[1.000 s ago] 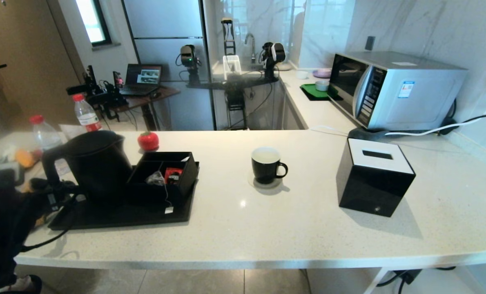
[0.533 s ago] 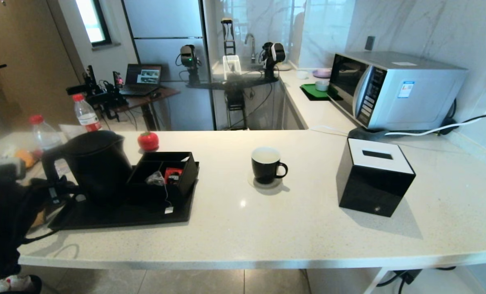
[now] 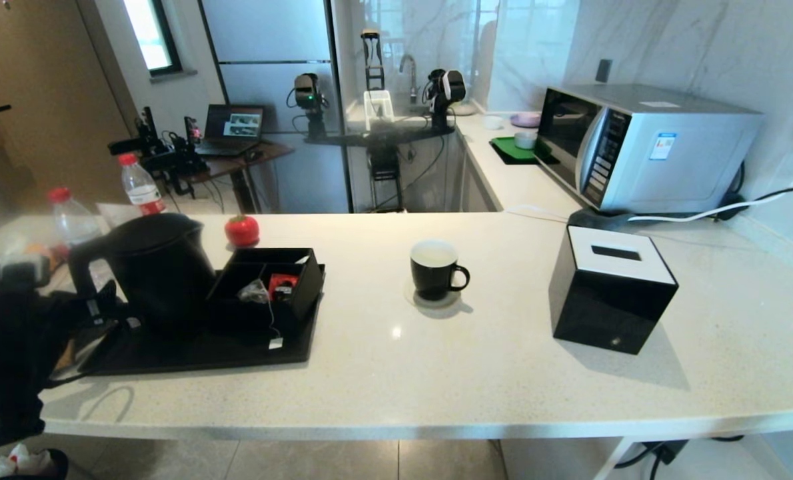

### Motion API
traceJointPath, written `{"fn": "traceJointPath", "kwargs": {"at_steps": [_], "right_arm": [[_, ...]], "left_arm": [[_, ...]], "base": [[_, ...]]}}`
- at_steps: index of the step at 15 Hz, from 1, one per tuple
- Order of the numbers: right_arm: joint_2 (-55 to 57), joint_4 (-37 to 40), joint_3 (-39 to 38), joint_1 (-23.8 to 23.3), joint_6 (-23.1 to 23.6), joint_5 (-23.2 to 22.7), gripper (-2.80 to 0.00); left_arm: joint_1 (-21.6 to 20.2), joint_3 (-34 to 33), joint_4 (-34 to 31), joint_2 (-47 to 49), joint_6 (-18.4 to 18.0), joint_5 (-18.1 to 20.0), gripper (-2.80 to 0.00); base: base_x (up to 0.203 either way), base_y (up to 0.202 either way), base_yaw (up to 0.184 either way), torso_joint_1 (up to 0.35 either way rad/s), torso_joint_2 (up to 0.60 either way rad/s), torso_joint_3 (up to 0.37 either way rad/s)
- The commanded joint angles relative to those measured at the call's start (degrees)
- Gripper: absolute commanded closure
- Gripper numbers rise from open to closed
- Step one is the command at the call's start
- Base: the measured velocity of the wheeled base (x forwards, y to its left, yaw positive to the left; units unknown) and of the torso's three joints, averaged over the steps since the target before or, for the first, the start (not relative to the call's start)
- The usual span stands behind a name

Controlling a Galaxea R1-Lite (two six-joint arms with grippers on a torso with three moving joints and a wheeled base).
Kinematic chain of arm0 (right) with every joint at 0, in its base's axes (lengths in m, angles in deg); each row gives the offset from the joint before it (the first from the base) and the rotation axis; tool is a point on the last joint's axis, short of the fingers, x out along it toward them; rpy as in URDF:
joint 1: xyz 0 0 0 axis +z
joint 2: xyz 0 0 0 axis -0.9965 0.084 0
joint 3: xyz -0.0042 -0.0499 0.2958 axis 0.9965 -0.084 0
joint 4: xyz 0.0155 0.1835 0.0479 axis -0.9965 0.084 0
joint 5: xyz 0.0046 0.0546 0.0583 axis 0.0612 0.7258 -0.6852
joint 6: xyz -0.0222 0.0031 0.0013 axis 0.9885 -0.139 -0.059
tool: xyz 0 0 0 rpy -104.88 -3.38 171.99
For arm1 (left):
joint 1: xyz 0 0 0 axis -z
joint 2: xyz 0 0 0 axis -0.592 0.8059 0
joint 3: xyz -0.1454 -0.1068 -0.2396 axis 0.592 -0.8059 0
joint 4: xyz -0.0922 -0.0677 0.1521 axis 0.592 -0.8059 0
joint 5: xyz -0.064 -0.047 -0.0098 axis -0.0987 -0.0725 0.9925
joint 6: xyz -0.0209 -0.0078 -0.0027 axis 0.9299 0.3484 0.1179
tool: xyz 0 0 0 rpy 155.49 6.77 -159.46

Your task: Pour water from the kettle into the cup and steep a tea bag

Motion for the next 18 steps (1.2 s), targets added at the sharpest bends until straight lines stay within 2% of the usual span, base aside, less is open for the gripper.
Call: {"fn": "traceJointPath", "kwargs": {"at_steps": [1,10,18], "right_arm": [[0.1,0.0,0.0,0.0,0.0,0.0,0.00],[0.1,0.0,0.0,0.0,0.0,0.0,0.00],[0.1,0.0,0.0,0.0,0.0,0.0,0.00]], "left_arm": [[-0.1,1.4,2.7,1.1,-0.1,-0.1,-2.80],[-0.7,8.4,2.7,3.7,-0.1,0.0,-2.80],[-0.5,11.6,2.7,5.0,-0.2,0.1,-2.80]], "base": [[0.000,0.000,0.000,0.000,0.00,0.000],[0.000,0.000,0.000,0.000,0.00,0.000],[0.000,0.000,0.000,0.000,0.00,0.000]]}}
